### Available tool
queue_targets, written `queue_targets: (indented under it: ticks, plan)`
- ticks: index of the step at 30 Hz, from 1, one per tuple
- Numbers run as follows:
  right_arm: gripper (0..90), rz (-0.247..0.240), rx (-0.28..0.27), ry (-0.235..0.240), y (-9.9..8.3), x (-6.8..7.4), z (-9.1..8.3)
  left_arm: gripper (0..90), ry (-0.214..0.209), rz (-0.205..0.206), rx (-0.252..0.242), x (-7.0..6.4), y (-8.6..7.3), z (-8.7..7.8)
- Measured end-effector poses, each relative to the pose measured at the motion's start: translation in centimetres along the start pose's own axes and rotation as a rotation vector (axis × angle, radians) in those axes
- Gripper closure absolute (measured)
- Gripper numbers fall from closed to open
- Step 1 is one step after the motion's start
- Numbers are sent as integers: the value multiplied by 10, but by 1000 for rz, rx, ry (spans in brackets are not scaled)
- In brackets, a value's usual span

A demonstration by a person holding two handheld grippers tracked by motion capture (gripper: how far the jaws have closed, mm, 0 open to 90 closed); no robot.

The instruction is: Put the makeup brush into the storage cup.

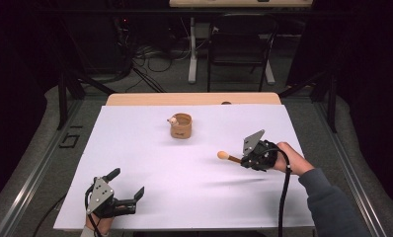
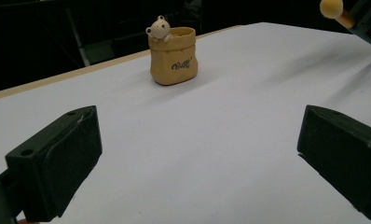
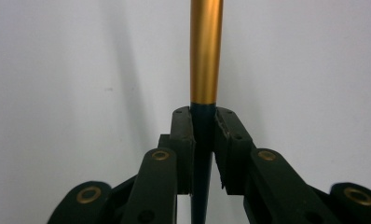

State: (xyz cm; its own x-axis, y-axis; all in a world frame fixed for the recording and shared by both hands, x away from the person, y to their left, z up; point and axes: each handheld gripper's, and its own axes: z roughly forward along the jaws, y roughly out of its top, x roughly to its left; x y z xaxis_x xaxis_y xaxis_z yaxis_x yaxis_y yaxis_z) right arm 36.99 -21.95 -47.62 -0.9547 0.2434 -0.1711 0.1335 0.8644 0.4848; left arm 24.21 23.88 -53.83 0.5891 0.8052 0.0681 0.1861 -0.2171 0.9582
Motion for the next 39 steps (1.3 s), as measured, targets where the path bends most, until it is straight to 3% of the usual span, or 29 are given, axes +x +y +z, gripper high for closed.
queue_targets:
  ticks: [2,4,6,7,9,10,18,19,20,24,39]
  plan:
    - [785,13,-20,-6,0,1,-2,0,1,1,-4,0,0,0]
    - [785,31,-98,-21,1,3,-9,0,2,0,-5,0,0,0]
    - [785,47,-120,-28,1,4,-11,0,2,1,-4,0,0,0]
    - [785,59,-178,-41,1,5,-13,0,0,-1,-4,0,0,0]
    - [785,75,-204,-47,1,6,-14,0,2,1,-5,0,0,0]
    - [785,101,-244,-54,0,7,-16,0,1,1,-4,0,0,0]
    - [785,168,-316,-109,-2,14,-11,0,0,3,-1,0,0,0]
    - [785,190,-355,-128,-4,16,-9,0,1,4,0,0,0,0]
    - [785,190,-355,-128,-4,16,-9,0,2,5,1,0,0,0]
    - [785,249,-449,-159,-11,20,-4,0,1,4,2,0,0,1]
    - [785,345,-550,-216,-8,27,3,0,-6,19,-1,-2,2,1]
